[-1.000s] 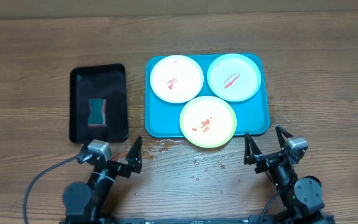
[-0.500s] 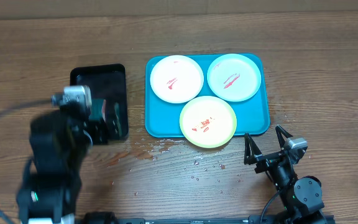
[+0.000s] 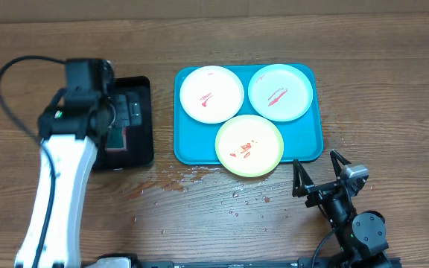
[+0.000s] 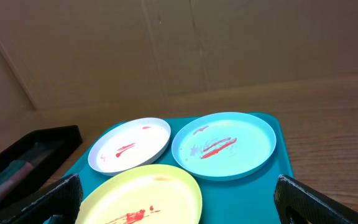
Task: Clean dirty plates on tray and stack at the side
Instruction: 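Reach the left gripper down to the sponge in the black tray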
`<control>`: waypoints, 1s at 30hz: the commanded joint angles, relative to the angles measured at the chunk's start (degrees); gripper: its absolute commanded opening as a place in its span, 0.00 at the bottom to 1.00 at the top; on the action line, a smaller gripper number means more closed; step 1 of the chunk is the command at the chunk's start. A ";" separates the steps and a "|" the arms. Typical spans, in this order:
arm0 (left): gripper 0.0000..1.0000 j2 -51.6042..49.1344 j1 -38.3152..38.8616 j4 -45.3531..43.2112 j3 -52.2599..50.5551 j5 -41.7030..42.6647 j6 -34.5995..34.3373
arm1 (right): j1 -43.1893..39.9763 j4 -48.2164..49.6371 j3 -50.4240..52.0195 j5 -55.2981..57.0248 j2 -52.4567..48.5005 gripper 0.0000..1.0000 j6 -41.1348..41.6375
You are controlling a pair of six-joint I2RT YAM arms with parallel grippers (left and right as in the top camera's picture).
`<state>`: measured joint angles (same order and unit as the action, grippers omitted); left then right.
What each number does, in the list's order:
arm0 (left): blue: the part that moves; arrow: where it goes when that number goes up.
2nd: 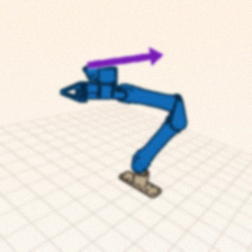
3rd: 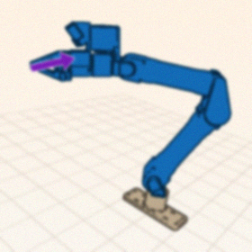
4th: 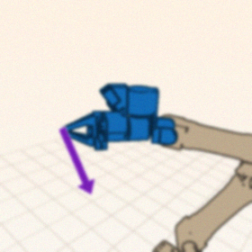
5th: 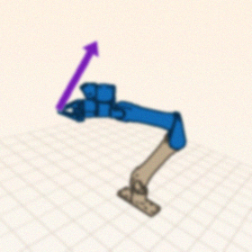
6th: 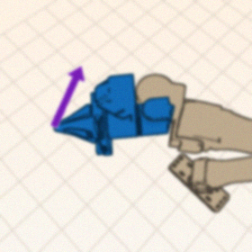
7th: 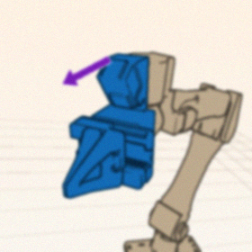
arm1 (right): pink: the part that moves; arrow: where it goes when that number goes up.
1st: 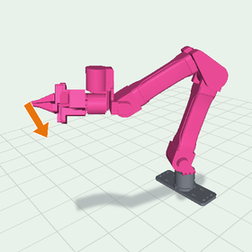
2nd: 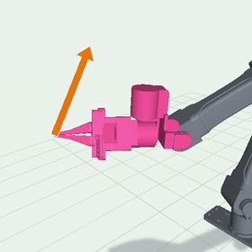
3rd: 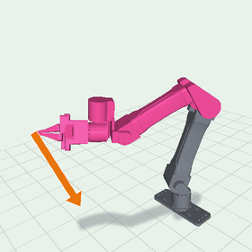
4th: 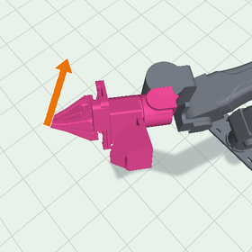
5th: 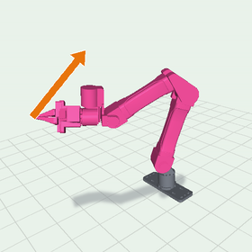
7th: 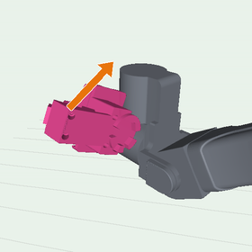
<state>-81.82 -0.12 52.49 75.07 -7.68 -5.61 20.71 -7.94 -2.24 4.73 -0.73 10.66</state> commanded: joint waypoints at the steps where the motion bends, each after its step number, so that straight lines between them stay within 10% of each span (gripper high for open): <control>1: 1.00 -4.90 -0.26 -0.26 1.07 1.75 -0.39 | -0.15 0.39 0.26 0.15 0.57 1.00 -0.24; 30: 0.83 -22.01 -8.48 -15.52 -5.84 5.73 -9.90 | -0.15 0.39 0.26 0.15 0.57 1.00 -0.24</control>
<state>-102.41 -8.73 38.06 71.48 -4.73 -16.12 20.71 -7.94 -2.24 4.71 -0.73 10.63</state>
